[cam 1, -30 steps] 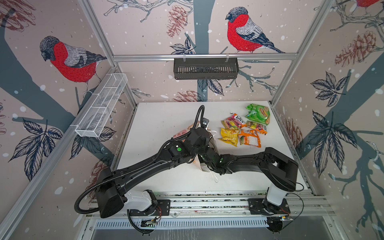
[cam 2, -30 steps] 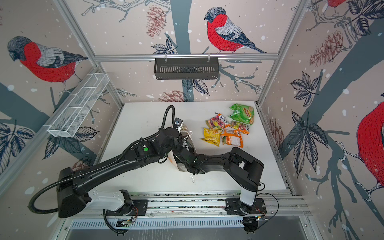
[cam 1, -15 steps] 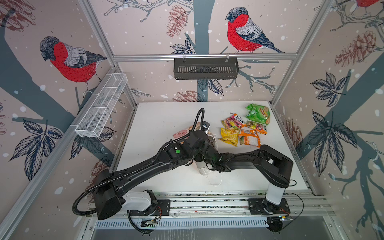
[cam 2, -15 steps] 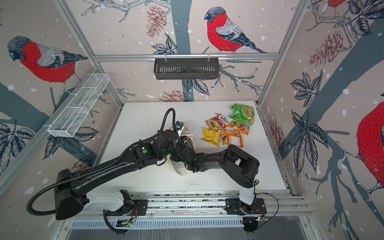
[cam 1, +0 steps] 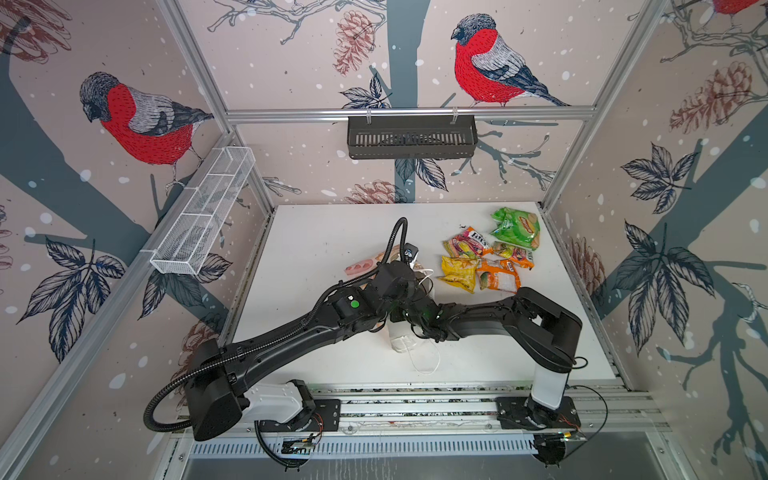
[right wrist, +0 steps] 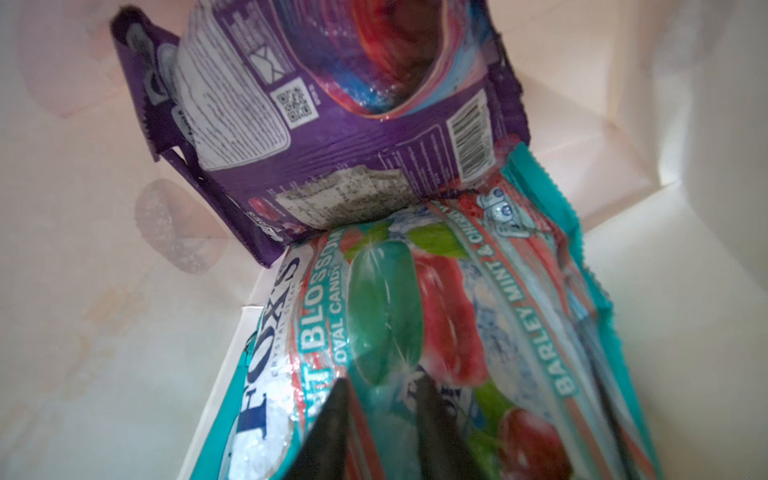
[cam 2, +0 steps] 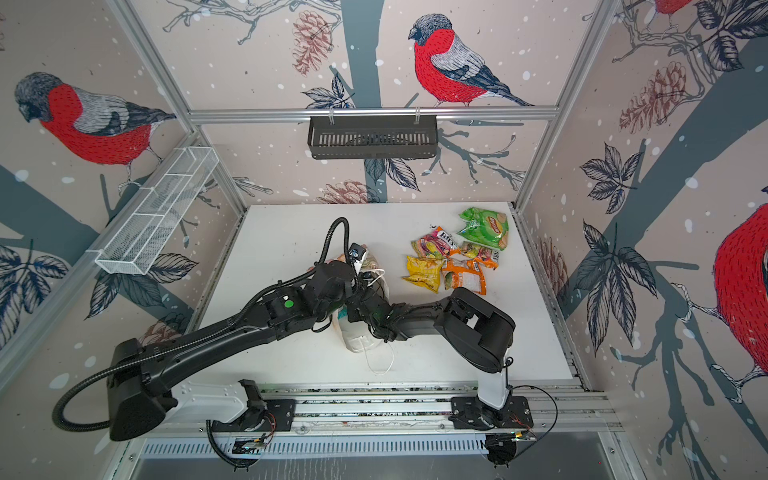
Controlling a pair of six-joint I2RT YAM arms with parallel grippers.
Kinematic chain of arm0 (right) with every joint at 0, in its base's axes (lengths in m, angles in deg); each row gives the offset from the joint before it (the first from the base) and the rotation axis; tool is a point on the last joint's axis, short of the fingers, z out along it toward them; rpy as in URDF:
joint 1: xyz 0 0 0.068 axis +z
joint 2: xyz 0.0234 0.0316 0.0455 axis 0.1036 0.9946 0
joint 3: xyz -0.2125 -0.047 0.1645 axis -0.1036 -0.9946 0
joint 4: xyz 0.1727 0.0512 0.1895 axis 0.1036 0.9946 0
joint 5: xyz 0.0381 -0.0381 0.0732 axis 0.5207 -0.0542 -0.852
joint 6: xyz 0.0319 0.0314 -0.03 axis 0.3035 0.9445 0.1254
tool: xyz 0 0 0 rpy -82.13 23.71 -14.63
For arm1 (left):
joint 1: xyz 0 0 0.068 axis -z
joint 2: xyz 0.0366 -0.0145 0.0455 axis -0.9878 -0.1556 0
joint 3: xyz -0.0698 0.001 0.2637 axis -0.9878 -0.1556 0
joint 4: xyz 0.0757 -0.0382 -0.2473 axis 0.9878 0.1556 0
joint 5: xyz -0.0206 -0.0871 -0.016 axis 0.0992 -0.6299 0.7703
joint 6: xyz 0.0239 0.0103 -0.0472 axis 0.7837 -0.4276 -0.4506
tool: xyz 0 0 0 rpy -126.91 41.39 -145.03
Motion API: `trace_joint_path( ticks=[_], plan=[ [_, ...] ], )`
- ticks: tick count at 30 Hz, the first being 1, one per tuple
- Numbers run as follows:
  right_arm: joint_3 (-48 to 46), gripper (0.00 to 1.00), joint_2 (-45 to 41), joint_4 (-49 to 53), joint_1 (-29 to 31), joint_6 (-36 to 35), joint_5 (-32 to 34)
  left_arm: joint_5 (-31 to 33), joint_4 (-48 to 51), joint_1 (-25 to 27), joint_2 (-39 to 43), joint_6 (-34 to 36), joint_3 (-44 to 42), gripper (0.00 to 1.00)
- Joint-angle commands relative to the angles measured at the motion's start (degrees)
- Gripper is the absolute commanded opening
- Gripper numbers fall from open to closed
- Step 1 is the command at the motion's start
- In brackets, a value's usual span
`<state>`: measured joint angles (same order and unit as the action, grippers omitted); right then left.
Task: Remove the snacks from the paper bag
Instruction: 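Close the right gripper on the teal Mint Blossom packet inside the bag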
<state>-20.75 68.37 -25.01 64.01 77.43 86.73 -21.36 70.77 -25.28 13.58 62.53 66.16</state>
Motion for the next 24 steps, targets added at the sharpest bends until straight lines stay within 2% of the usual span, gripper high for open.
trace_joint_path(
  ticks=[1, 7, 10, 12, 15, 24],
  plan=[
    [0.52, 0.42, -0.45, 1.78, 0.01, -0.87, 0.73, -0.66, -1.02, 0.13, 0.19, 0.29, 0.07, 0.00],
    [0.26, 0.55, -1.98, 2.74, 1.31, -2.57, 1.48, 0.88, -1.01, 0.10, -0.14, 0.53, 0.25, 0.00],
    [0.02, 0.66, -2.26, 2.19, 2.64, -3.51, 1.21, 1.24, -1.38, 0.06, -0.08, 0.70, 0.16, 0.00],
    [0.22, 0.77, -1.91, 2.22, 3.54, -4.12, 1.34, 1.04, -1.64, 0.13, 0.02, 0.73, 0.07, 0.00],
    [0.76, 0.85, -1.32, 2.36, 4.32, -4.61, 1.39, 0.76, -1.78, 0.13, -0.07, 0.73, 0.06, 0.00],
    [1.57, 1.00, 0.34, 1.84, 4.46, -5.53, -0.80, 0.40, -1.89, 0.10, 0.62, 0.90, -0.31, 0.00]
  ],
)
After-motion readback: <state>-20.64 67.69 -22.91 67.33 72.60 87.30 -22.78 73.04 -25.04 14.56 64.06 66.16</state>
